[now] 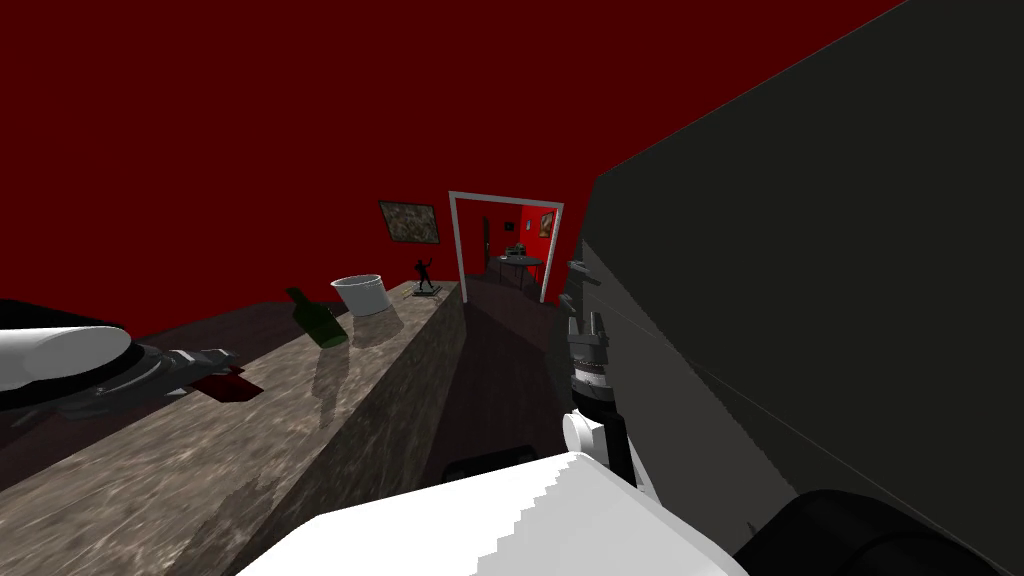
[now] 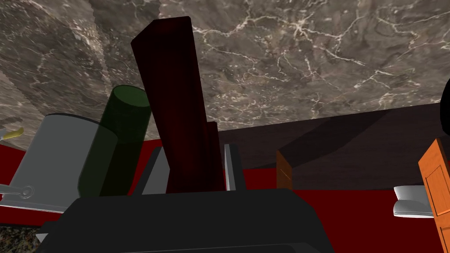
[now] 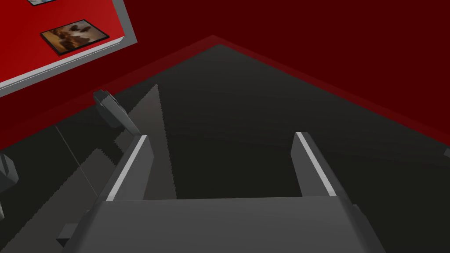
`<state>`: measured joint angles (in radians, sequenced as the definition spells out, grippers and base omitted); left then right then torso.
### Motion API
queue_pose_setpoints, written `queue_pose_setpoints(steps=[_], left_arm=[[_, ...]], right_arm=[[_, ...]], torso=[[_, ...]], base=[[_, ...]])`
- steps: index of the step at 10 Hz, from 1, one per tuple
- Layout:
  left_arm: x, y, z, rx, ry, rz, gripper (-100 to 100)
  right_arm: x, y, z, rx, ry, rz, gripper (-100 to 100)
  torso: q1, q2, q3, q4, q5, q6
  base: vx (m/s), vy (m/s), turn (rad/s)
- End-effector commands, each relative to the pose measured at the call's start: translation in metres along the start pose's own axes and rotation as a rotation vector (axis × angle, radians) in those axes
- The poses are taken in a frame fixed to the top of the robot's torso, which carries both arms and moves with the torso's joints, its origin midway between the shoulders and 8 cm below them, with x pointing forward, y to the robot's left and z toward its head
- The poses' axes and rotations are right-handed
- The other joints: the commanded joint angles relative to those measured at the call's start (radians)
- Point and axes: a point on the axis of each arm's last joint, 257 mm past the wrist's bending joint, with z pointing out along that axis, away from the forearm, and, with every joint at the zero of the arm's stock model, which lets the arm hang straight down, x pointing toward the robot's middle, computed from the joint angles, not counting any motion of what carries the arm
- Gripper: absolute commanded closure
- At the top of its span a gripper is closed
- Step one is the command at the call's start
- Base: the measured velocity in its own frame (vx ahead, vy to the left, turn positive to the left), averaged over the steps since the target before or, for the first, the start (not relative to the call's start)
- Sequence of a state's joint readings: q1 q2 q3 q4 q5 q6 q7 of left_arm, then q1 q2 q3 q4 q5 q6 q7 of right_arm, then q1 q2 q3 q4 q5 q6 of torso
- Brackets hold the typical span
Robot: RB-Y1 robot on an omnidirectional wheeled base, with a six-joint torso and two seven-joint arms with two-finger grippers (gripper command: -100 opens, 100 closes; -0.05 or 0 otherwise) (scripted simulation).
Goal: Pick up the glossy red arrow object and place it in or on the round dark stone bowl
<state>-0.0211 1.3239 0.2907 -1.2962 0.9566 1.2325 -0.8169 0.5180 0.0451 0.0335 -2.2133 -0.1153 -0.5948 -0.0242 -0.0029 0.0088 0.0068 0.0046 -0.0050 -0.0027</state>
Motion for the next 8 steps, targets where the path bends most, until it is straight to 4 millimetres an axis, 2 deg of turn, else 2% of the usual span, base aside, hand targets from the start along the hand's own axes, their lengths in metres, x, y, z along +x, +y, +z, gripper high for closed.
queue_pose_setpoints(steps=[1, 2, 8], left_arm=[[-0.01, 0.001, -0.002, -0.002, -0.006, -0.017, 100], [-0.019, 0.004, -0.004, -0.016, -0.012, -0.025, 100], [-0.044, 0.02, -0.012, -0.068, -0.011, -0.078, 100]], right_arm=[[0.0, 0.0, 0.0, 0.0, 0.0, 0.0, 0], [0.0, 0.0, 0.0, 0.0, 0.0, 0.0, 0], [0.0, 0.0, 0.0, 0.0, 0.0, 0.0, 0]], torso=[[0.0, 0.0, 0.0, 0.0, 0.0, 0.0], [0.0, -0.001, 0.0, 0.0, 0.0, -0.001], [0.001, -0.002, -0.001, 0.0, 0.0, -0.003]], base=[[-0.093, -0.004, -0.065], [-0.115, 0.013, -0.094], [-0.085, 0.02, -0.047]])
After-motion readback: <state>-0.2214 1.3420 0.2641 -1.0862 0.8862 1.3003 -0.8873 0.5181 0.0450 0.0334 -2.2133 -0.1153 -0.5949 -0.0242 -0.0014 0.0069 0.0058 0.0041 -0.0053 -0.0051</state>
